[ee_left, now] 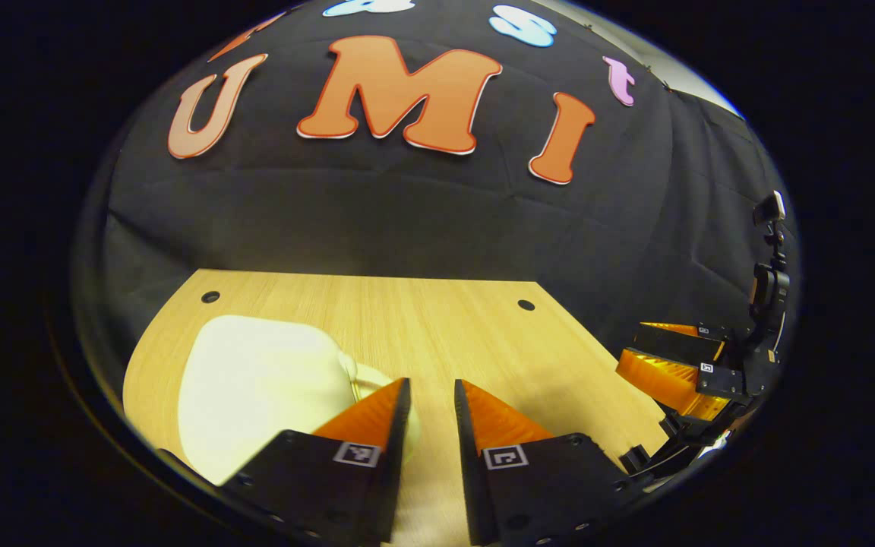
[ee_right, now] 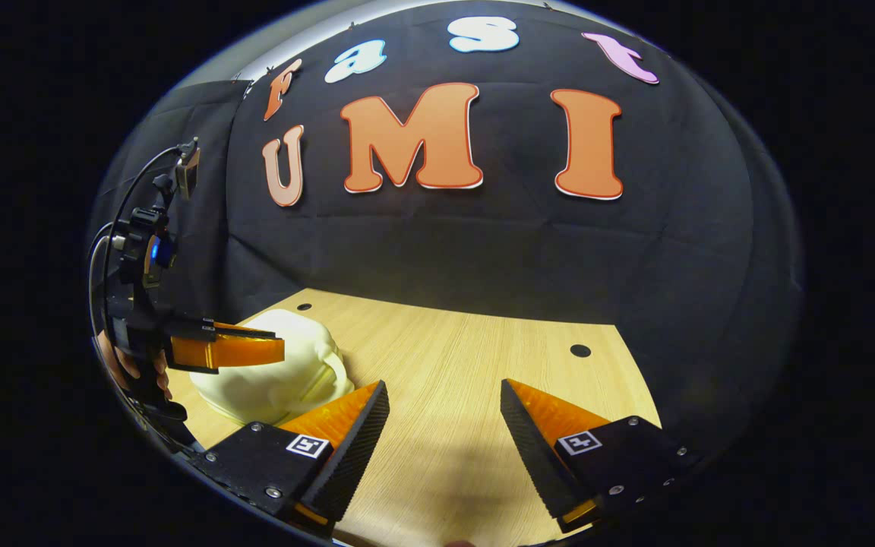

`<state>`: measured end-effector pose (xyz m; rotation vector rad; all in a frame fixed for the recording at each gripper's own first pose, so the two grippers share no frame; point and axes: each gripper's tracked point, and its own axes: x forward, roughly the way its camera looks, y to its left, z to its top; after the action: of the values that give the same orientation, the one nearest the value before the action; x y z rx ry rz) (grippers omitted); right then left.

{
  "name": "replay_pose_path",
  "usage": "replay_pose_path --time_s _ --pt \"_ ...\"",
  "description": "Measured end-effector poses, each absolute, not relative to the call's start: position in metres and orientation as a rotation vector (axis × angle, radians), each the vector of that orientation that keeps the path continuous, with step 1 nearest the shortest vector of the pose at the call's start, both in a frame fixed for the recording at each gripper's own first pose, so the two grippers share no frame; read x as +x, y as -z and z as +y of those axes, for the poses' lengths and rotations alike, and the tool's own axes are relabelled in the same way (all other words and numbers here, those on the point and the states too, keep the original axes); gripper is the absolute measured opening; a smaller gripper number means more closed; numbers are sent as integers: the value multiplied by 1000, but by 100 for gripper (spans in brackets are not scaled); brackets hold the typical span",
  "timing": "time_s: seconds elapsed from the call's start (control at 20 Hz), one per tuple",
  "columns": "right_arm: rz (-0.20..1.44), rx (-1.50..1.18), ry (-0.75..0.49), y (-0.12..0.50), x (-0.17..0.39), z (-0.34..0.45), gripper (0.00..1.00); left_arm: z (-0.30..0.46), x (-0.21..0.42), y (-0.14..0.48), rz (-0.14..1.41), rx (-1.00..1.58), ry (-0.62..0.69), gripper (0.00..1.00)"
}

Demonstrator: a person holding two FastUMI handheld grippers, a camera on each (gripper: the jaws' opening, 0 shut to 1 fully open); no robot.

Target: First open the suitcase, pack the skin care products into it, and then close the suitcase.

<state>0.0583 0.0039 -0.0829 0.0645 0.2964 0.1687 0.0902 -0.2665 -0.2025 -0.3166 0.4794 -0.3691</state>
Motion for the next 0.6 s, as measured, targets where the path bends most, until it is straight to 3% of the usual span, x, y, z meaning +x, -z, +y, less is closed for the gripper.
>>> replay_pose_path --time_s 0.05,0.2,0.25,0.35,0.4,0.5,0.6 --pt "280 67 -163 77 58 3 94 -268 86 191 461 -305 368 47" --pt "221 64 -156 57 57 1 94 -274 86 160 391 -285 358 58" --pt "198 58 -152 49 57 1 94 -273 87 151 370 -275 349 70" --pt "156 54 -147 35 56 2 94 -267 83 140 327 -248 316 83" --pt "135 57 -147 29 56 3 94 -266 81 132 306 -238 302 78" --pt "98 53 -142 18 56 5 94 -260 81 118 259 -233 259 85" --pt "59 37 -137 9 55 5 94 -251 79 107 215 -237 205 85"
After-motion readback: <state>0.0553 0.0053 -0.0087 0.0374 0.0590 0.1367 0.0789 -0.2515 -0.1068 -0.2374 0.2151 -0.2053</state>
